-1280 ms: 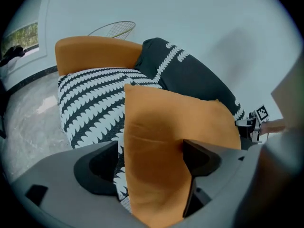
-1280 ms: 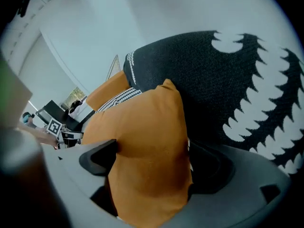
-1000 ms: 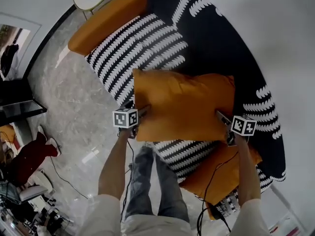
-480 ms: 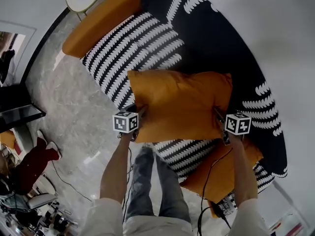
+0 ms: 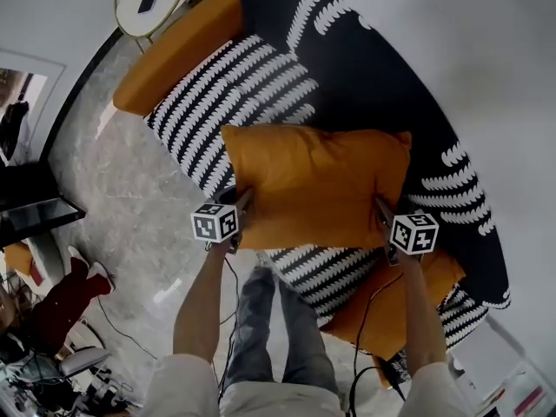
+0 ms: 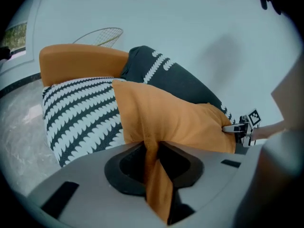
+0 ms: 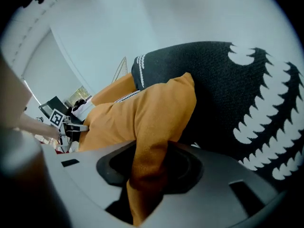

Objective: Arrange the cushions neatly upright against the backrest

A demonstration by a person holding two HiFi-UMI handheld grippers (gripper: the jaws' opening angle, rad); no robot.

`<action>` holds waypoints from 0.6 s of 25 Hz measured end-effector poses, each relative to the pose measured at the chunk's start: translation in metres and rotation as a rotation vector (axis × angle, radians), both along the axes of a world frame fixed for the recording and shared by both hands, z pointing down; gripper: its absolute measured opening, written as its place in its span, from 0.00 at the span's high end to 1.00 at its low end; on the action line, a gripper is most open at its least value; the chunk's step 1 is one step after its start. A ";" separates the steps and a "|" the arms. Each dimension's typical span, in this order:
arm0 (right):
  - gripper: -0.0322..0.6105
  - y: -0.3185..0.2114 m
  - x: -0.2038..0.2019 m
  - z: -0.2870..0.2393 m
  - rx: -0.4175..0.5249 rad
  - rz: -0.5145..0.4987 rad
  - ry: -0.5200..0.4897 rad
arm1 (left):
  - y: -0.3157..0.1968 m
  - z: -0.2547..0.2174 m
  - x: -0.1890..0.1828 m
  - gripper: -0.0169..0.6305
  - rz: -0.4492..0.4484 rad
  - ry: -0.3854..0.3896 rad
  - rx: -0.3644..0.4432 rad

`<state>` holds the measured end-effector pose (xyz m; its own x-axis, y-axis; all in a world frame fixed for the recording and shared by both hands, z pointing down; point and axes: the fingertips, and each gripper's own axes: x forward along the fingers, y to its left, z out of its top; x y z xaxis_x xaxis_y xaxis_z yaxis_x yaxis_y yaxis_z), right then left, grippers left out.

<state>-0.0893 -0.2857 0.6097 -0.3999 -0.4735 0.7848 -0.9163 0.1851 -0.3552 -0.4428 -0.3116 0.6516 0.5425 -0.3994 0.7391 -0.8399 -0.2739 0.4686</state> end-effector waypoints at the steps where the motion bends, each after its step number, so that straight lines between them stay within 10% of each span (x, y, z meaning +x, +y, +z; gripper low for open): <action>1: 0.69 0.000 0.001 -0.006 0.024 0.017 -0.004 | -0.009 -0.007 0.001 0.80 0.013 -0.004 0.024; 15: 0.68 -0.002 0.020 -0.082 0.279 0.291 0.085 | -0.132 -0.097 0.050 0.80 0.241 -0.025 0.284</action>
<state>-0.0693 -0.2878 0.5276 -0.1575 -0.7563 0.6350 -0.9685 -0.0073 -0.2489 -0.3932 -0.4440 0.5544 0.6293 -0.4538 0.6309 -0.7457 -0.5812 0.3258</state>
